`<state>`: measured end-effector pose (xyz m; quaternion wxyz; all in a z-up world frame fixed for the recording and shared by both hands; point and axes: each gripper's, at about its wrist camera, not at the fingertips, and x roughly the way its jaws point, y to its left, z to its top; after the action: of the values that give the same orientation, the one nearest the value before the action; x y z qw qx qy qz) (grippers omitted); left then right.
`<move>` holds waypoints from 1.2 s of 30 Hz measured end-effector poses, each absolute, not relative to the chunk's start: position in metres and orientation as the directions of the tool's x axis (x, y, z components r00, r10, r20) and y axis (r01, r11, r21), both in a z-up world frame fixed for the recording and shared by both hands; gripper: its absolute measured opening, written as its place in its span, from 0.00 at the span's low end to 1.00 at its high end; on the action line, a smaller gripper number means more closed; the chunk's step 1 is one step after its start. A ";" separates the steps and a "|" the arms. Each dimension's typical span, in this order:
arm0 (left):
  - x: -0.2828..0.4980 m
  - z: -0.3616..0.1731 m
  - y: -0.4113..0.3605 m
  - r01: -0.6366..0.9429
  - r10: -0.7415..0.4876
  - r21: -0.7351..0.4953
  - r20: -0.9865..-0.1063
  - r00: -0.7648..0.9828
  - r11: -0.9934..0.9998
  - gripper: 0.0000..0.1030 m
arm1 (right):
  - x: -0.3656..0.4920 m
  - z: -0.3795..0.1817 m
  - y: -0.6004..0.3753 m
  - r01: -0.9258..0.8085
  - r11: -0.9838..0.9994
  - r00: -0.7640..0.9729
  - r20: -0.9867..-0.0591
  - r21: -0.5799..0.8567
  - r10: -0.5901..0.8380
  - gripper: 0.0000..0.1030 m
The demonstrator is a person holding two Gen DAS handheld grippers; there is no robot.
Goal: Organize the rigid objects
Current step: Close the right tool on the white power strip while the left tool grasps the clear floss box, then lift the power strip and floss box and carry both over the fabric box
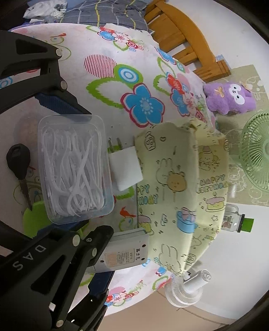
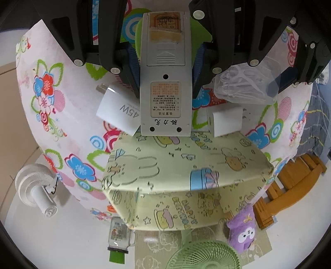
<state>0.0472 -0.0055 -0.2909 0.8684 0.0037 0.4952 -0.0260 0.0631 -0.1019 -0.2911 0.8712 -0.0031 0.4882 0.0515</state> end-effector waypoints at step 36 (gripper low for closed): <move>0.037 -0.186 -0.026 0.075 -0.048 0.000 -0.766 0.641 0.997 0.88 | 0.041 -0.183 -0.125 -0.075 0.995 0.654 -0.750 0.060 0.094 0.45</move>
<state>0.0373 -0.0261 -0.1860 0.9057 0.0161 0.4221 -0.0341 0.0414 -0.1250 -0.1832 0.9094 0.0116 0.4132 0.0466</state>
